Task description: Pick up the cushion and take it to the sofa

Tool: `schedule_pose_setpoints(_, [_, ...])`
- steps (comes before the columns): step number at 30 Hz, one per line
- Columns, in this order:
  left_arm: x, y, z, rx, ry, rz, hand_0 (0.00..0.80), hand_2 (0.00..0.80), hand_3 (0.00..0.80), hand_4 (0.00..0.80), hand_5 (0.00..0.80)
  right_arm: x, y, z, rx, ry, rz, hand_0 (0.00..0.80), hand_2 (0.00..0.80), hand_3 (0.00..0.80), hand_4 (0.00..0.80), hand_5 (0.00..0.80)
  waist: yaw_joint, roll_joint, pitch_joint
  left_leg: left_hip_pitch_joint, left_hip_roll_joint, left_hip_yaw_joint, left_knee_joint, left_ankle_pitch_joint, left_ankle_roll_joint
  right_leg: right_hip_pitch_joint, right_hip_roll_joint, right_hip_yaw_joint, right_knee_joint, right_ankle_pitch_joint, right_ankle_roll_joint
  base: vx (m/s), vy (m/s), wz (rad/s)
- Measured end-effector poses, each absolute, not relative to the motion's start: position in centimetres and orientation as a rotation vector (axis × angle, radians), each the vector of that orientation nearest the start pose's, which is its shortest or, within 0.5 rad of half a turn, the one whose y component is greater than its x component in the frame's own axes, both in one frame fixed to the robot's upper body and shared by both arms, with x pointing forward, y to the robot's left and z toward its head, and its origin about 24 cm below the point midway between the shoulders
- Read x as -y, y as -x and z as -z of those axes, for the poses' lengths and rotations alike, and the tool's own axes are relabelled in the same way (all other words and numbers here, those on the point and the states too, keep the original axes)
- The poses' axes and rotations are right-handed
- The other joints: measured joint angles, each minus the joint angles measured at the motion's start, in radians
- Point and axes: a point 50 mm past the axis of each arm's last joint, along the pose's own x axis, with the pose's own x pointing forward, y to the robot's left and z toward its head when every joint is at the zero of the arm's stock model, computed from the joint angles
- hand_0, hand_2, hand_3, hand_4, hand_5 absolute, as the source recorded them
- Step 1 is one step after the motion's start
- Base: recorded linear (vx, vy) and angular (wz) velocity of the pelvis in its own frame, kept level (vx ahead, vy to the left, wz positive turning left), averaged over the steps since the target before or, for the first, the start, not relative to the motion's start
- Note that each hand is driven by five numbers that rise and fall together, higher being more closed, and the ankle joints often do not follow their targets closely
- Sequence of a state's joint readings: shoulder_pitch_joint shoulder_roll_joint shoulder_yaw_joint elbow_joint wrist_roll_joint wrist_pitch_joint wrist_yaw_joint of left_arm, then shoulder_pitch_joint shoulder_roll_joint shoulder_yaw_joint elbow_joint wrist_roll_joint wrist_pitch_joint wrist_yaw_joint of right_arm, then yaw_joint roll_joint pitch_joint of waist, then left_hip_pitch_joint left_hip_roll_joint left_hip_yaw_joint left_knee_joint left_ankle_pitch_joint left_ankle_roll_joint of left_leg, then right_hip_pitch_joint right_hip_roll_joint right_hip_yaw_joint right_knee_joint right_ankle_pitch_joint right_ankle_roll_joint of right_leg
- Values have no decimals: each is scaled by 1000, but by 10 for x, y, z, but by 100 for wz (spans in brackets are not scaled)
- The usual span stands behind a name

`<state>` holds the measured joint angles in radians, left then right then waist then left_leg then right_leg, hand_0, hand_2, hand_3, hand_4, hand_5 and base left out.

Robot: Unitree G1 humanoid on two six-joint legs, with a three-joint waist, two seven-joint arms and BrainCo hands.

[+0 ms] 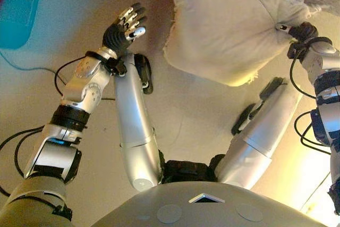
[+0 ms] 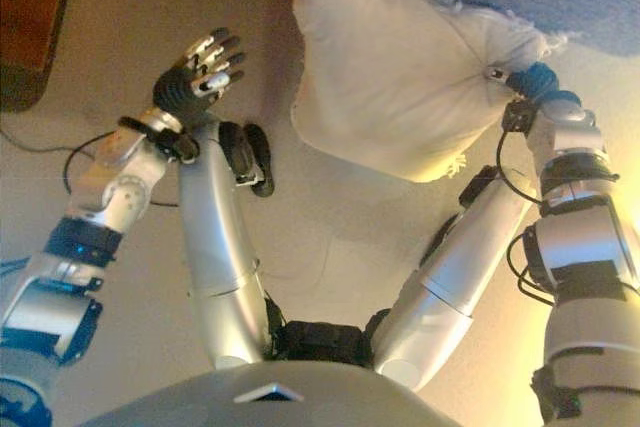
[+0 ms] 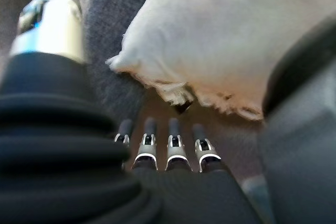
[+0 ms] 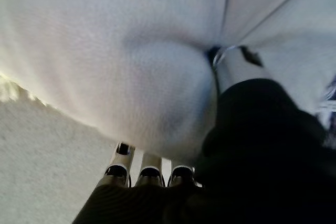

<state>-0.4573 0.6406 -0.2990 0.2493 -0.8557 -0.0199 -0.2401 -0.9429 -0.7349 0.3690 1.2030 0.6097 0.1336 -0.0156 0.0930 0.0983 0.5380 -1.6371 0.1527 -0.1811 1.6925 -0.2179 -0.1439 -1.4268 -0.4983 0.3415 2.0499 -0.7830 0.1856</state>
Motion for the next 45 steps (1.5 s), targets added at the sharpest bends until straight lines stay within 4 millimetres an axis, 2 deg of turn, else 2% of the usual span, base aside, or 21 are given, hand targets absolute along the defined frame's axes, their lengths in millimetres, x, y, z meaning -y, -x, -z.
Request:
schedule_pose_setpoints(5, [-193,-319,-121,88,170,463,0,0,0,0,0,340,-360,-122,-341,191,472,800,800,800,800,800,10,3,-1,0,-17,10,-22,0,0,37,1,-14,-41,-1,-2,28,23,13])
schedule_pose_setpoints(8, [-194,-318,-120,84,184,460,0,0,0,0,0,343,-357,-118,-335,164,520,800,800,800,800,800,5,9,-4,26,-6,31,-100,3,3,99,6,-75,-134,0,-1,-11,42,23])
schedule_pose_setpoints(10, [-197,-314,-110,56,208,454,0,0,0,0,0,343,-354,-110,-348,165,531,800,800,800,800,800,10,11,-5,99,13,51,-173,42,30,188,8,-116,-226,7,10,-28,63,7])
schedule_pose_setpoints(13, [-200,-309,-104,49,218,445,0,0,0,0,0,339,-354,-110,-337,192,516,800,800,800,800,800,15,10,-10,214,38,84,-301,55,45,314,26,-187,-414,75,21,-4,81,-15])
schedule_pose_setpoints(15, [-206,-307,-104,69,230,426,0,0,0,0,0,331,-359,-114,-303,223,478,800,800,800,800,800,22,8,-12,289,58,105,-389,57,49,377,40,-237,-541,159,2,24,58,-39])
schedule_pose_setpoints(17, [-207,-305,-104,89,236,424,0,0,0,0,0,324,-356,-106,-307,250,442,800,800,800,800,800,24,6,-17,377,75,131,-460,44,58,459,41,-275,-655,213,-11,73,20,-33])
schedule_pose_setpoints(19, [-209,-305,-112,146,252,417,0,0,0,0,0,316,-352,-100,-294,283,397,800,800,800,800,800,23,0,-22,454,73,141,-517,38,55,522,40,-293,-736,259,-13,158,-6,-24])
schedule_pose_setpoints(21, [-212,-304,-113,168,280,400,0,0,0,0,0,308,-348,-91,-298,305,354,800,800,800,800,800,33,-10,-25,566,80,172,-608,51,53,632,42,-332,-870,321,41,170,-84,-26])
schedule_pose_setpoints(23, [-212,-301,-115,199,311,396,0,0,0,0,0,303,-341,-82,-299,338,316,800,800,800,800,800,33,-25,-30,688,85,188,-706,64,48,752,38,-381,-998,363,59,110,-115,-22])
schedule_pose_setpoints(24, [-214,-300,-117,200,311,391,0,0,0,0,0,302,-340,-87,-270,343,312,800,800,800,800,800,30,-37,-32,743,87,196,-777,87,45,800,40,-415,-1063,403,51,125,-123,-19])
schedule_pose_setpoints(26, [-217,-297,-111,176,325,374,0,0,0,0,0,299,-344,-106,-165,350,312,800,800,800,800,800,29,-89,-91,805,88,213,-876,118,37,844,40,-453,-1158,438,62,141,-173,-25])
schedule_pose_setpoints(27, [-218,-297,-107,151,327,369,0,0,0,0,0,297,-348,-117,-114,360,320,800,800,800,800,800,24,-116,-112,842,88,208,-918,130,19,876,42,-475,-1192,447,57,159,-200,-20])
schedule_pose_setpoints(28, [-218,-296,-100,116,334,361,0,0,0,0,0,297,-349,-124,-77,377,331,800,800,800,800,800,28,-143,-149,872,95,205,-960,147,18,912,59,-499,-1233,465,60,105,-143,-13])
schedule_pose_setpoints(30, [-220,-292,-88,56,340,345,0,0,0,0,0,298,-348,-129,-53,422,344,800,800,800,800,800,25,-202,-201,949,107,206,-1047,174,1,982,72,-532,-1299,475,57,128,-116,-4])
schedule_pose_setpoints(32, [-223,-283,-73,-10,348,318,0,0,0,0,0,300,-345,-132,-33,480,360,800,800,800,800,800,18,-235,-242,1035,121,209,-1144,197,-12,1065,101,-563,-1393,497,50,161,-54,-6])
schedule_pose_setpoints(35, [-227,-267,-50,-112,366,284,0,0,0,0,0,297,-341,-129,-29,548,346,800,800,800,800,800,20,-240,-293,1158,120,230,-1291,246,-18,1178,144,-581,-1564,563,54,180,33,-17])
schedule_pose_setpoints(38, [-231,-248,-27,-191,403,233,0,0,0,0,0,297,-339,-124,-51,586,341,800,800,800,800,800,28,-225,-342,1270,88,218,-1396,254,-32,1282,165,-574,-1744,646,59,171,124,-39])
schedule_pose_setpoints(40, [-233,-238,-17,-215,427,198,0,0,0,0,0,295,-339,-124,-51,605,335,800,800,800,800,800,41,-216,-361,1337,55,149,-1429,227,-66,1332,171,-538,-1842,694,57,119,155,-71])
schedule_pose_setpoints(41, [-235,-230,-10,-239,438,163,0,0,0,0,0,289,-340,-127,-28,648,315,800,800,800,800,800,51,-207,-381,1382,41,120,-1449,206,-82,1379,174,-510,-1926,759,63,84,145,-74])
schedule_pose_setpoints(44, [-244,-232,-17,-201,445,125,0,0,0,0,0,284,-339,-127,-17,702,301,800,800,800,800,800,47,-211,-390,1441,38,157,-1488,206,-77,1429,168,-518,-2000,814,55,118,109,-37])
schedule_pose_setpoints(45, [-246,-233,-19,-193,446,119,0,0,0,0,0,285,-336,-120,-40,701,292,800,800,800,800,800,43,-214,-401,1455,36,157,-1497,206,-76,1450,167,-523,-2014,815,55,130,82,-2])
